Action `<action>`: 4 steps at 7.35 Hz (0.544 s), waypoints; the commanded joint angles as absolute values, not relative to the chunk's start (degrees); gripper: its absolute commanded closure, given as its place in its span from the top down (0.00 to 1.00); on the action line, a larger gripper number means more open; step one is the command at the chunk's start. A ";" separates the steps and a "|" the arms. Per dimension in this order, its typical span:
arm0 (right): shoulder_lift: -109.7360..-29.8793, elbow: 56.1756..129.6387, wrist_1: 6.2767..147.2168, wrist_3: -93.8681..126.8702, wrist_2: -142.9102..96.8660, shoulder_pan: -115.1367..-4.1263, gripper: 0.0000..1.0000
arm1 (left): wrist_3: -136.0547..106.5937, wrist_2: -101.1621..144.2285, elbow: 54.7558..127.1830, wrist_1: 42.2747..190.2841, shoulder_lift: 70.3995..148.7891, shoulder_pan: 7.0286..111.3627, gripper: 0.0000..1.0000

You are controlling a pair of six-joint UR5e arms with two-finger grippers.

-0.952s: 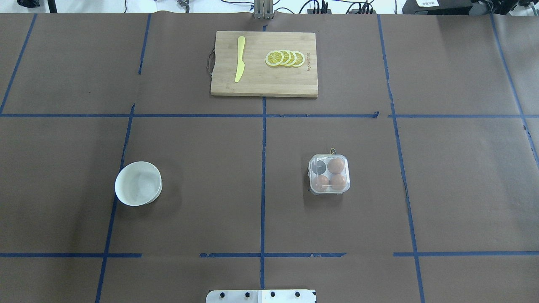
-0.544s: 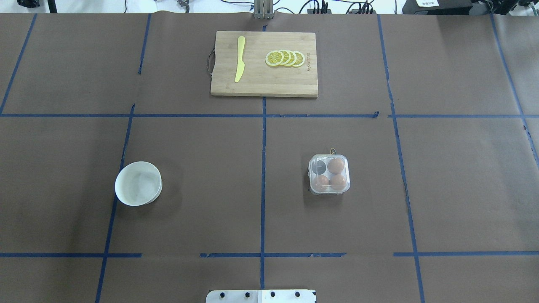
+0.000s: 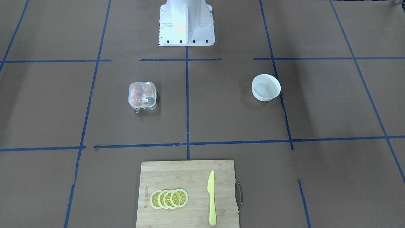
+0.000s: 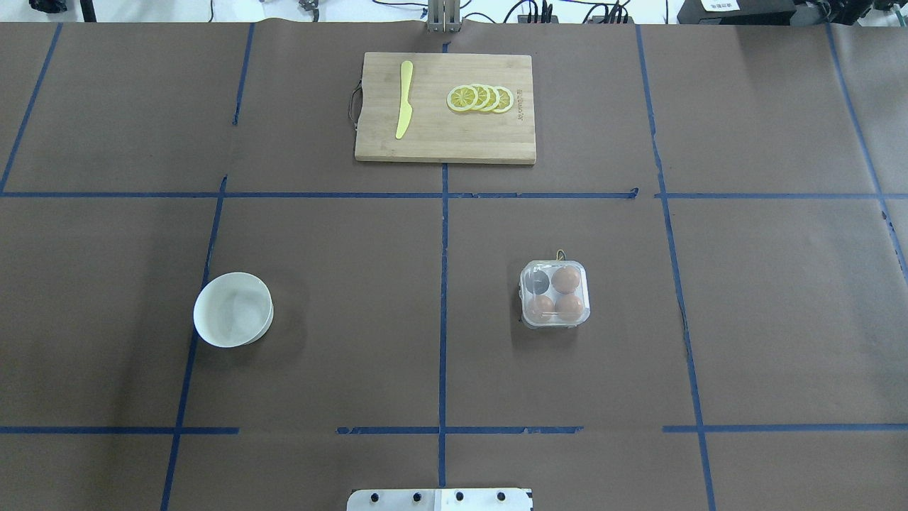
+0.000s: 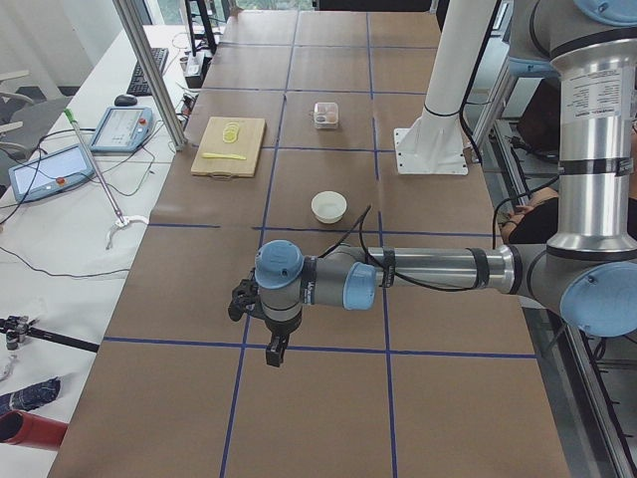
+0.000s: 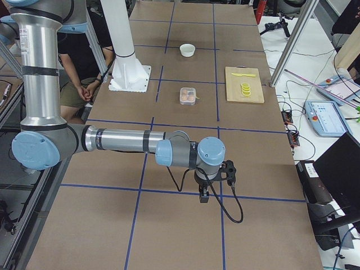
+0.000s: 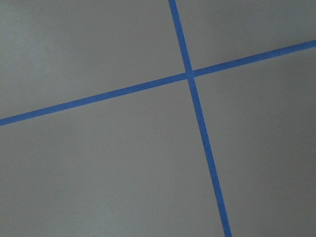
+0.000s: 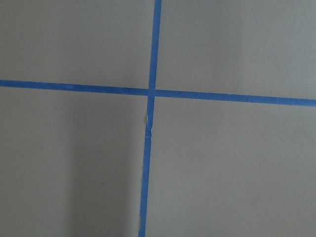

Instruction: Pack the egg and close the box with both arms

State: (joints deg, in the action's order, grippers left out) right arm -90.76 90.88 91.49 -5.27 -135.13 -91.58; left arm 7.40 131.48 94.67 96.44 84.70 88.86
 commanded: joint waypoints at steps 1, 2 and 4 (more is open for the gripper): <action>-90.79 90.97 91.41 -5.19 -135.18 -91.58 1.00 | 7.03 131.48 95.01 96.50 84.73 88.86 1.00; -90.79 90.97 91.41 -5.19 -135.18 -91.58 1.00 | 6.94 131.48 94.92 96.50 84.73 88.86 1.00; -90.79 90.88 91.41 -5.19 -135.18 -91.58 1.00 | 2.50 131.40 95.10 96.50 84.73 88.86 1.00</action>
State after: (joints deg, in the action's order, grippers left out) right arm -90.79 90.95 91.41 -5.19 -135.17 -91.58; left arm 5.86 131.47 95.01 96.50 84.72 88.86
